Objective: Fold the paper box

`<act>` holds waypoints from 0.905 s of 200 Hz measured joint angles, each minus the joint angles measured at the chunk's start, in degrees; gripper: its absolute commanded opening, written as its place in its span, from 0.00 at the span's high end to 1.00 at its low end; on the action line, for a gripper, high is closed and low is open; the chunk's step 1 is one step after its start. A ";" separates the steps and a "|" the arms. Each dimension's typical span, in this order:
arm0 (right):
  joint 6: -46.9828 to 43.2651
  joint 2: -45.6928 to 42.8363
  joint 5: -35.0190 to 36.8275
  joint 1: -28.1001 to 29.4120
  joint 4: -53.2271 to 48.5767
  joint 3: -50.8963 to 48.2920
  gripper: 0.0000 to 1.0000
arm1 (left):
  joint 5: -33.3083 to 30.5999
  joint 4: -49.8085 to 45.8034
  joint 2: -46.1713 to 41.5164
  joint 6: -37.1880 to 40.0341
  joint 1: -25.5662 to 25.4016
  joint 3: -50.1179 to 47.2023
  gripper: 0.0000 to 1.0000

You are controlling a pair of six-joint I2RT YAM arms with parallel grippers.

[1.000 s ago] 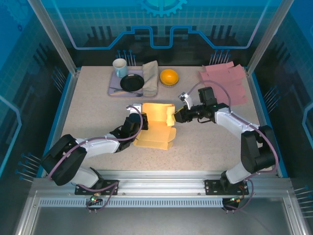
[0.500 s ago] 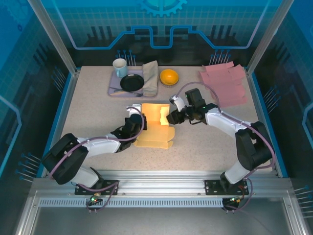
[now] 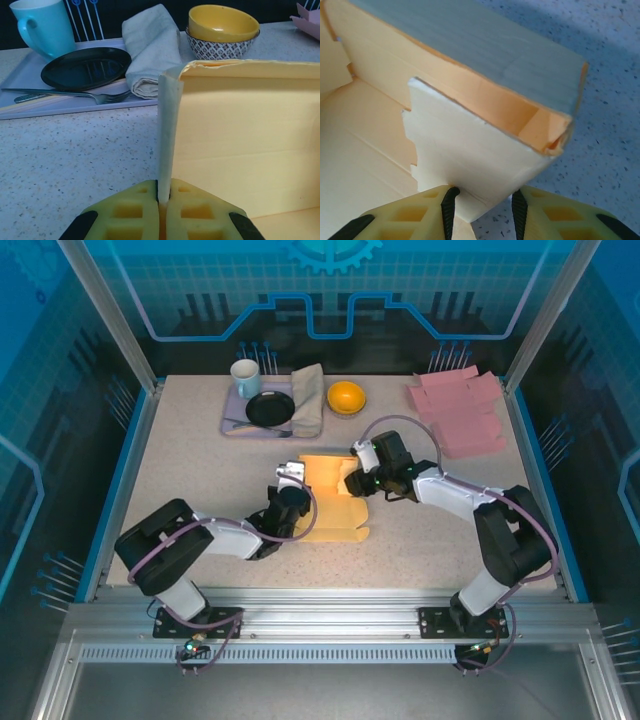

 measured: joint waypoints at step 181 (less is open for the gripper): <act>5.53 0.22 6.27 0.98 13.16 -7.08 0.66 | -2.95 -4.92 0.28 -1.79 -3.45 2.16 1.00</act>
